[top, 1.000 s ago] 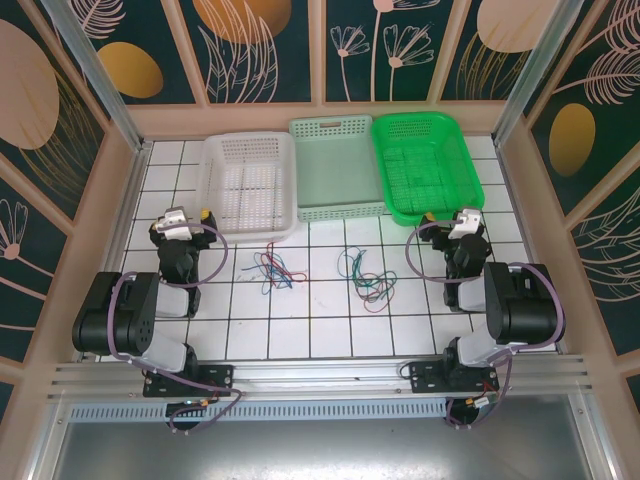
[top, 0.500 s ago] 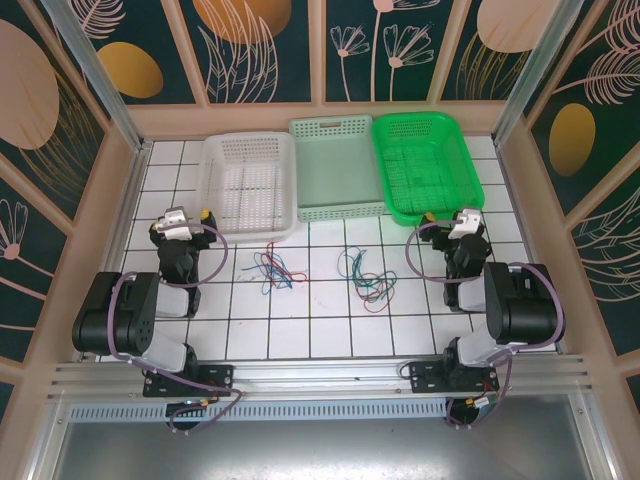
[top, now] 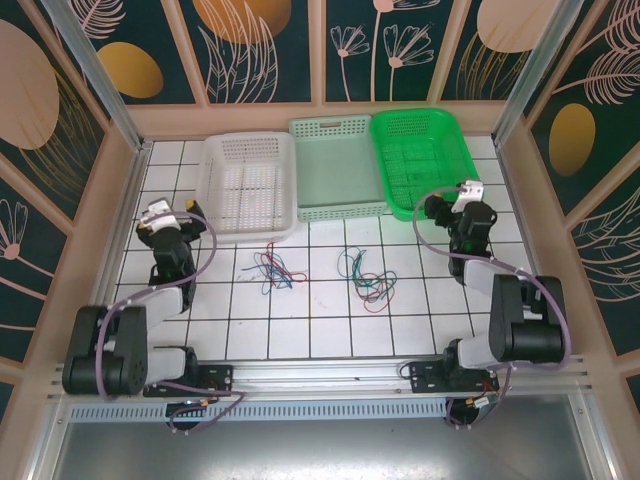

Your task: Untangle the cables

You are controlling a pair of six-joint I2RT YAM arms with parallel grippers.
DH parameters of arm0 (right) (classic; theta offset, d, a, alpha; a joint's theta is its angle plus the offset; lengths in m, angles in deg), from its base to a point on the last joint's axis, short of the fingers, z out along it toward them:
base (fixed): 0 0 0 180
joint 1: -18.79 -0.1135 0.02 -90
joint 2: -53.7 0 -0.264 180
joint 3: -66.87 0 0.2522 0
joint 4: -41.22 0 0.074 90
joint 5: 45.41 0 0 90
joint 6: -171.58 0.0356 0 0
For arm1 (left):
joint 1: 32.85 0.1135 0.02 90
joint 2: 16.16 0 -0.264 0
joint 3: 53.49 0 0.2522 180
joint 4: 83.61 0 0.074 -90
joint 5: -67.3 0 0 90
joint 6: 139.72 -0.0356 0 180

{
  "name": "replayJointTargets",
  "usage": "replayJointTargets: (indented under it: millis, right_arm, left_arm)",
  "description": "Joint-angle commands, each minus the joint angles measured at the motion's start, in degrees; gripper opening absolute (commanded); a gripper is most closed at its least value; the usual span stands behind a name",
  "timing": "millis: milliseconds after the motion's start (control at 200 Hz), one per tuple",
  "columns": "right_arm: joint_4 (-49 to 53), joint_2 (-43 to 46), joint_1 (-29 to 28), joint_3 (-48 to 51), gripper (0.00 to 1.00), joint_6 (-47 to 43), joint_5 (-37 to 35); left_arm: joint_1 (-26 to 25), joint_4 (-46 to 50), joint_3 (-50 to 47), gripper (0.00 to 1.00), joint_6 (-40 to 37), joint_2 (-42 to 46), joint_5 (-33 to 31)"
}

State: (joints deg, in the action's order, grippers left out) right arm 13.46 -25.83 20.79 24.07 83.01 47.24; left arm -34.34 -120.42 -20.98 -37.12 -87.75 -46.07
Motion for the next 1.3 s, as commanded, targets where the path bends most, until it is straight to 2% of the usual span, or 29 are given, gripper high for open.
replayJointTargets:
  millis: [0, 50, 150, 255, 305, 445, 556, 641, 766, 876, 1011, 1131, 1296]
  right_arm:
    - [12.34, 5.12, -0.74, -0.10, 0.80, 2.21, 0.08]
    - [14.35, 6.71, -1.05, -0.57, 0.80, 3.05, 0.82]
    - [20.26, 7.44, -2.10, -4.70, 0.80, 3.75, 2.49]
    - [26.14, 4.11, -4.66, -11.88, 0.80, 3.83, 3.29]
    - [29.94, 1.16, -6.53, -16.34, 0.80, 3.68, 2.45]
    - [38.29, -8.59, -11.97, -28.71, 0.76, 3.37, -0.27]
    - [41.13, -14.23, -15.16, -34.67, 0.73, 5.30, 2.09]
    - [39.36, -16.04, -17.92, -36.23, 0.73, 6.04, 3.20]
    - [39.22, -18.74, -19.78, -38.65, 0.73, 8.36, -2.40]
    - [43.34, -21.53, -19.47, -41.95, 0.72, 9.74, -5.52]
    - [45.52, -21.66, -19.02, -41.89, 0.72, 9.38, -8.07]
    - [45.18, -20.93, -17.28, -39.91, 0.72, 9.64, -6.89]
    - [44.69, -20.00, -16.12, -37.69, 0.72, 10.18, -5.57]
  left_arm:
    - [0.00, 17.07, 0.35, 0.99, 8.29, 5.94, -8.02]
    - [0.00, 20.54, 0.40, 0.99, 9.69, 8.16, -8.84]
    - [0.00, 25.37, 2.23, 0.99, 11.67, 11.66, -6.11]
    - [-0.25, 25.08, 5.52, 0.99, 13.38, 12.00, 4.71]
    - [-1.24, 25.90, 8.59, 0.99, 13.52, 10.51, 8.44]
    - [-9.31, 28.88, 17.91, 0.99, 9.19, 4.24, 9.74]
    - [-12.43, 31.83, 23.61, 0.98, 9.70, -1.53, 15.73]
    - [-15.11, 32.49, 26.52, 0.96, 10.08, -5.34, 19.81]
    - [-21.24, 36.53, 33.91, 0.96, 7.54, -12.44, 20.78]
    - [-24.16, 43.17, 43.48, 0.94, 7.15, -20.60, 21.45]
    - [-24.87, 47.01, 49.52, 0.94, 8.87, -27.01, 20.74]
    - [-25.11, 48.70, 52.09, 0.93, 9.28, -31.38, 22.05]
    - [-25.31, 52.14, 55.32, 0.87, 9.67, -35.88, 19.78]
